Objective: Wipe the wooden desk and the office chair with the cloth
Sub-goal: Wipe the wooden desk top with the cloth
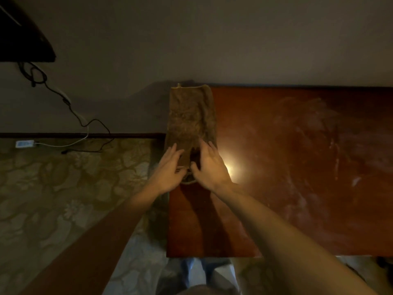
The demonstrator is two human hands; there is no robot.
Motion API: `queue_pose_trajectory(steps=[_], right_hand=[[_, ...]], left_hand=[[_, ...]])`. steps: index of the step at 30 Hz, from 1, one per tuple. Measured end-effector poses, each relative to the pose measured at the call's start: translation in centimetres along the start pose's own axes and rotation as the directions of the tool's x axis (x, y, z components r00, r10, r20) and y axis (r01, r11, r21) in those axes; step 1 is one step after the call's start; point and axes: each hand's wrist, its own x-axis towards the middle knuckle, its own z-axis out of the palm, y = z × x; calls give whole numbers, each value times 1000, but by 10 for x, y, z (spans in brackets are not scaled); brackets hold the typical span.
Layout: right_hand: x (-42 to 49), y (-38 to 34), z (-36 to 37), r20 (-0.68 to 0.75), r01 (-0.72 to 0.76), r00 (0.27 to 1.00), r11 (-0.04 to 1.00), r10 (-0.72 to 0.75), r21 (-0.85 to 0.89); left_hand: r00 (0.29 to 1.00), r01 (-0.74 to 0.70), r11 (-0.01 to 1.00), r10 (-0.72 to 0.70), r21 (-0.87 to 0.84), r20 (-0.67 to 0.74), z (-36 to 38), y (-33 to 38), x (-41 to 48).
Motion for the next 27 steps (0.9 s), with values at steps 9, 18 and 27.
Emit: queue_pose_trajectory(steps=[9, 18, 27], right_hand=[[62, 6, 37, -246, 114, 956, 977, -157, -179], [115, 35, 69, -205, 131, 957, 938, -204, -322], [125, 48, 62, -254, 88, 954, 957, -161, -277]], left_hand=[[907, -261, 874, 368, 410, -207, -42, -23, 90], [824, -455, 669, 566, 588, -7, -52, -2, 205], [733, -577, 405, 640, 710, 230, -45, 13, 268]])
